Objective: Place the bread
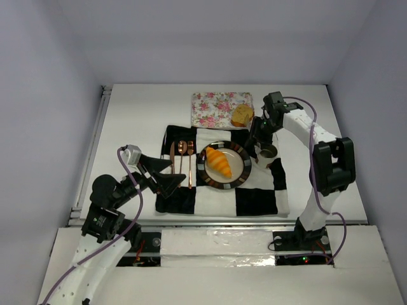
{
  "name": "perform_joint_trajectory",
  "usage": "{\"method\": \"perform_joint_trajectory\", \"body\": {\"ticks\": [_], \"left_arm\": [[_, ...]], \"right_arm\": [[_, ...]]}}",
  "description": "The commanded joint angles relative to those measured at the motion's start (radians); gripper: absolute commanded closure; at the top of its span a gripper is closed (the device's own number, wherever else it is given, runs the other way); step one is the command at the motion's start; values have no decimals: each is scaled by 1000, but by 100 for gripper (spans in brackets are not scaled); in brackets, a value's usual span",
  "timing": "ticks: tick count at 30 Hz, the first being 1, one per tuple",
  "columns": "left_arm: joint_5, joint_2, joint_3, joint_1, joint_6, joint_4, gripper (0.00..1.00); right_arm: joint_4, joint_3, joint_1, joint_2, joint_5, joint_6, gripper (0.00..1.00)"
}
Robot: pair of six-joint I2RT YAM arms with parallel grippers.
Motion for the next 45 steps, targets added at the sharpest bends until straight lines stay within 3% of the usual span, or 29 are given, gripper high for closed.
{"method": "perform_joint_trajectory", "body": {"ticks": [1,13,21,25,32,39,45], "left_arm": [[-12,-18,3,-18,10,23,4],[-22,-27,4,-28,10,17,4],[-38,-30,6,-28,10,11,4],[-39,-23,6,-28,10,11,4],[-39,-3,7,-28,14,11,4],[-45,9,7,-28,12,12,4],[-39,32,6,-28,14,15,4]], "right_arm": [[-14,69,-7,18,0,16,54],[32,106,-7,86,-23,51,55],[99,83,-7,45,-87,59,82],[131,47,-7,-31,-118,57,86],[197,-95,-7,-242,-238,68,87],[211,-376,38,-558,-287,86,87],[135,-551,90,-840,-327,131,87]]}}
